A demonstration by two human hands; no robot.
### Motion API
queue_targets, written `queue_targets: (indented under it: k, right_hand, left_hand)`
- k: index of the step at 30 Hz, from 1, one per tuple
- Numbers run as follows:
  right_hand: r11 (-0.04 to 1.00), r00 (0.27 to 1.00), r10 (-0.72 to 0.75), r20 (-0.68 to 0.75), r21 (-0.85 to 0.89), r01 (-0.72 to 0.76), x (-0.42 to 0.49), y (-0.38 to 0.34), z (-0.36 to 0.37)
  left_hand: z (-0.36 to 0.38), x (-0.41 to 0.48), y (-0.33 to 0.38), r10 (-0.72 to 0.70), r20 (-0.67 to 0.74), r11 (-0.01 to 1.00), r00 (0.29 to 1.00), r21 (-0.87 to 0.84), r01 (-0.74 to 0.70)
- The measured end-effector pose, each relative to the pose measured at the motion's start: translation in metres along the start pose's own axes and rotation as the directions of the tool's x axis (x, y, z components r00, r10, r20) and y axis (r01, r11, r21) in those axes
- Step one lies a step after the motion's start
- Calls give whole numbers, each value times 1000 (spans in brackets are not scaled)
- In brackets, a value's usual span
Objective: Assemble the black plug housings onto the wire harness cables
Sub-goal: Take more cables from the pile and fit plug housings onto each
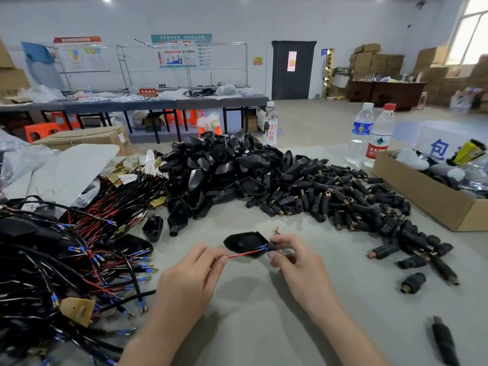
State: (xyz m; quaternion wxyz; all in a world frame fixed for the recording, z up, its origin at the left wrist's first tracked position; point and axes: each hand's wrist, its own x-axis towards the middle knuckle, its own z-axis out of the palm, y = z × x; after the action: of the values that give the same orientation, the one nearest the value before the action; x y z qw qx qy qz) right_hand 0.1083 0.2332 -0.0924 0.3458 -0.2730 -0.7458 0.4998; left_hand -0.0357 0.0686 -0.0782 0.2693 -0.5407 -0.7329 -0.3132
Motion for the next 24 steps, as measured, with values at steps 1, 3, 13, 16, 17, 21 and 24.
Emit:
queue_targets:
  k: [1,3,13,16,17,21,24]
  right_hand:
    - [1000,1000,-5,8,-15,5,0,0,0]
    - [1000,1000,-9,25,-26,9,-1,-2,1]
    - [994,995,32,99,106,-42,-2,-6,5]
    - [967,985,86,152,225,-119,-1,-8,4]
    - [955,981,94,168,263,-137,0,-8,4]
    - [882,971,118,209,427,-200,2,-8,4]
    - [845,960,130,246,480,-237,2,-9,4]
  left_hand:
    - [1,0,0,14,-2,1000,1000,1,-14]
    - [3,0,0,24,8,1000,1000,-18,-24]
    - [7,-2,-4,-76,27,996,997,-39,77]
    - [9,-3,-5,-132,62,989,989,-64,136]
    - [9,-3,-5,-147,74,985,986,-76,153]
    - [9,-5,-3,-189,134,970,973,-129,206]
    - [9,-4,0,-194,149,968,970,-129,214]
